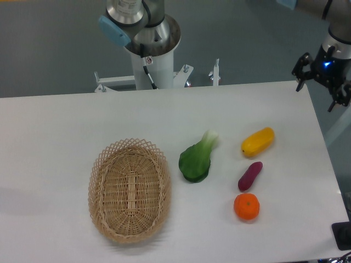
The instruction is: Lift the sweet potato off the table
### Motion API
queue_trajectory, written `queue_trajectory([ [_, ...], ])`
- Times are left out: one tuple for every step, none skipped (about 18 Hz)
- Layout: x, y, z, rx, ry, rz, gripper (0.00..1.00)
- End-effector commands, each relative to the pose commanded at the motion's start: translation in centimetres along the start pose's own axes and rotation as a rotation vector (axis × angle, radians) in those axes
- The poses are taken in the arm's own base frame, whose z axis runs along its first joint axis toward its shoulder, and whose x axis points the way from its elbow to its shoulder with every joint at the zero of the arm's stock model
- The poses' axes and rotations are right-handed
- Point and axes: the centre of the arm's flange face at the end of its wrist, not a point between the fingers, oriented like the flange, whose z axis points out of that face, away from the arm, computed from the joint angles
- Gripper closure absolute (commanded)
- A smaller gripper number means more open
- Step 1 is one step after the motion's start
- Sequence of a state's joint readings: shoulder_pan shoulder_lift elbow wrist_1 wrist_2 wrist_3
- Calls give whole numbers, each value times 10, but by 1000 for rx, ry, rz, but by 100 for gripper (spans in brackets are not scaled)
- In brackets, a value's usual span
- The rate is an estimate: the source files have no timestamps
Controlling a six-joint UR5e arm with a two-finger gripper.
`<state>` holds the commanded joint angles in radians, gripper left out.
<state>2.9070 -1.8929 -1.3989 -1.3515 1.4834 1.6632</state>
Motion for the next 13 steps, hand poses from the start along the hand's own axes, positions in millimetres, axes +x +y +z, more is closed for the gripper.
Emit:
queue_trajectory([
  [0, -6, 4, 1, -1, -26, 0],
  [1, -14, 9, 1, -7, -52, 0],
  [2, -23, 15, 1, -16, -72, 0],
  [1, -31, 23, 2, -26, -90, 0],
  [2, -37, 34, 4, -31, -106, 0],
  [1, -46, 46, 6, -37, -112, 0],
  [-1, -55, 56, 8, -42, -119, 0],
  [0, -63, 70, 10, -36, -140, 0],
  [-2, -72, 82, 11, -39, -161, 0],
  [-3, -79, 96, 13, -43, -170, 0],
  [-3, -84, 110, 12, -37, -169, 0],
  [-2, -88, 124, 11, -29, -164, 0],
  [1, -89, 135, 11, -23, -161, 0],
])
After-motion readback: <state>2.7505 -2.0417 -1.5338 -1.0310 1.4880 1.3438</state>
